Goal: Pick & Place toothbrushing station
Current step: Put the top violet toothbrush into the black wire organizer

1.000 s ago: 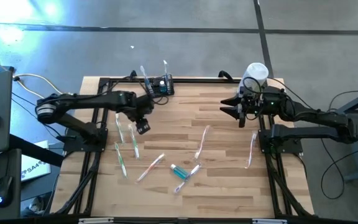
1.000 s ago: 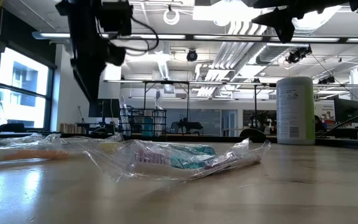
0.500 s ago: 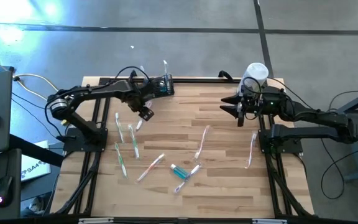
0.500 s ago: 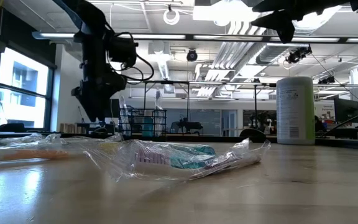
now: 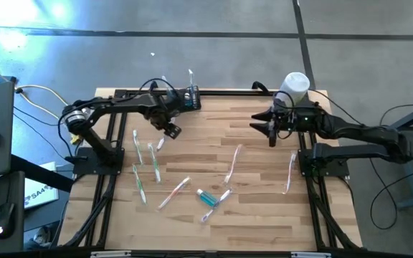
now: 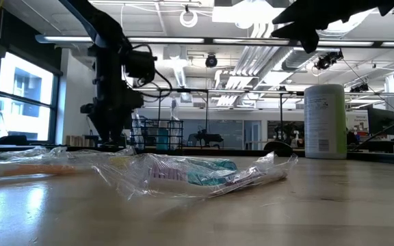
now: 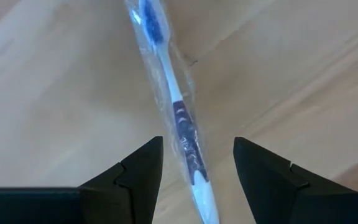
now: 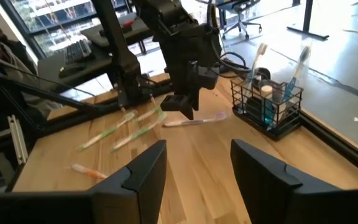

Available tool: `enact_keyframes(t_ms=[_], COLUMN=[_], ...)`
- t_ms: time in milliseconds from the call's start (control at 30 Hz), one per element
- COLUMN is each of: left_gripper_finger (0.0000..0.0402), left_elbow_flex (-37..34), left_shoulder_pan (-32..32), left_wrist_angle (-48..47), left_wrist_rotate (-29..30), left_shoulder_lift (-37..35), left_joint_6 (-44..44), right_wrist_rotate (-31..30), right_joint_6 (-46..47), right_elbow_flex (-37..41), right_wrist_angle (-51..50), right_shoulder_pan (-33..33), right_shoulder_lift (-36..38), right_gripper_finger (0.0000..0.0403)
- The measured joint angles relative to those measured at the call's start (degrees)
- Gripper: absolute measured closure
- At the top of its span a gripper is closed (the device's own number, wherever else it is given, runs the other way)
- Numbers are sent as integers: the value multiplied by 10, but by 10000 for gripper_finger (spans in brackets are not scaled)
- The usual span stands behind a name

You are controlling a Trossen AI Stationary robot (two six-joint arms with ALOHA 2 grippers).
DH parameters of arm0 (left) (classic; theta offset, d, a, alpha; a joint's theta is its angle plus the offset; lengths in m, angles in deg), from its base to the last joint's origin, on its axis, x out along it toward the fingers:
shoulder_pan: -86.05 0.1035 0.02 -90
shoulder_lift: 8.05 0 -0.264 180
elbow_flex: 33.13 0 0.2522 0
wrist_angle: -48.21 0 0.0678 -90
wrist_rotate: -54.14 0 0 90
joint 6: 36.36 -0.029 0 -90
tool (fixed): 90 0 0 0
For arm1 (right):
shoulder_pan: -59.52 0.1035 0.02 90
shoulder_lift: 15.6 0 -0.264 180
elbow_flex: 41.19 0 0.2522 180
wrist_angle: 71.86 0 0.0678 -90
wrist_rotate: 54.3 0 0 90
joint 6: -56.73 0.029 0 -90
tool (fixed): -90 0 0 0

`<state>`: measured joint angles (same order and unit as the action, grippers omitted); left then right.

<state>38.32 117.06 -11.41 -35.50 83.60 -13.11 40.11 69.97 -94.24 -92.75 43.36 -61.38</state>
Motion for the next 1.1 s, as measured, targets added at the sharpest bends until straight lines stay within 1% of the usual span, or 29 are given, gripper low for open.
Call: enact_keyframes(t_ms=[267,400,467,533,633,733,833,867,1100], left_gripper_finger=[208,209,216,230,264,310,368,381,395], left_elbow_flex=[0,3,2,2,2,2,2,2,1], left_shoulder_pan=[1,1,0,-4,-7,-11,-14,-17,-19], left_wrist_angle=[-2,-7,-8,-8,-10,-12,-15,-16,-24], left_wrist_rotate=[-1,-22,-25,-21,-22,-25,-29,-30,-62], left_shoulder_lift=[60,83,89,92,93,93,93,93,85], left_joint_6=[14,14,13,13,13,12,12,12,12], right_wrist_rotate=[0,2,2,2,2,2,2,2,2], right_joint_6=[-11,-11,-11,-11,-11,-11,-11,-11,-11], right_elbow_flex=[0,0,0,0,0,0,0,0,0], right_wrist_angle=[0,0,1,0,0,0,0,-1,0], right_shoulder_pan=[0,0,0,0,0,0,0,0,0], right_shoulder_lift=[-15,-15,-14,-14,-14,-14,-14,-14,-14], right_gripper_finger=[231,231,231,231,231,231,231,231,231])
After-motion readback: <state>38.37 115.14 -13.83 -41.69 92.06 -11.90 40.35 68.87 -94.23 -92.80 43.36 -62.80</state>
